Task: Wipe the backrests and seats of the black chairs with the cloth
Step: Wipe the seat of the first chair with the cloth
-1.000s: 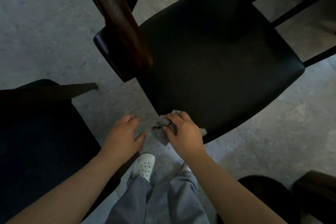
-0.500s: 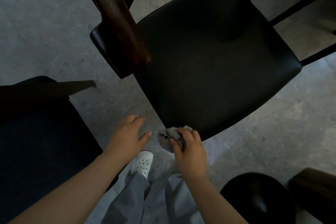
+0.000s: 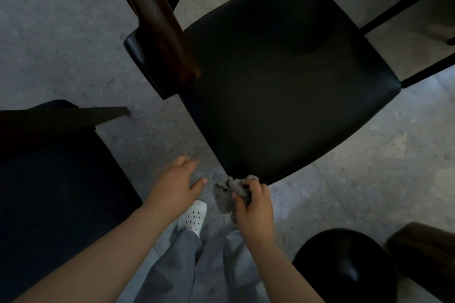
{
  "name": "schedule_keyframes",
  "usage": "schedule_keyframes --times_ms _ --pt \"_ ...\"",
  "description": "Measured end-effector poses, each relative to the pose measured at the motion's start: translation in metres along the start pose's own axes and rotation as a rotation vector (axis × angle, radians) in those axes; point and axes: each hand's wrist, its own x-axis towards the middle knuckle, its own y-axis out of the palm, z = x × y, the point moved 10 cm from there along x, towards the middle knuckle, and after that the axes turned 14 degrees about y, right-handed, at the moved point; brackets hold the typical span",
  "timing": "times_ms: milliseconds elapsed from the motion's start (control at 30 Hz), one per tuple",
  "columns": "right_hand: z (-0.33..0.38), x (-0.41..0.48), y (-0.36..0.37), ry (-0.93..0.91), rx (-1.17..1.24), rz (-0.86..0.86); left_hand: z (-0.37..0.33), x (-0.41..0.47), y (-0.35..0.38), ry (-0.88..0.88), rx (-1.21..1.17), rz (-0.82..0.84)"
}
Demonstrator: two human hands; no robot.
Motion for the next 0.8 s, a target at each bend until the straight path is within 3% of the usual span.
schedule_keyframes --times_ms 367,800 --pt "0.024 -0.022 -0.052 0.004 0.002 -0.073 -0.021 -0.027 -0.013 -0.011 -0.045 -0.004" --pt "0.127 -0.103 -0.099 -0.203 -0.033 0.098 -0.065 -0.125 -0.096 -0.116 -0.160 -0.175"
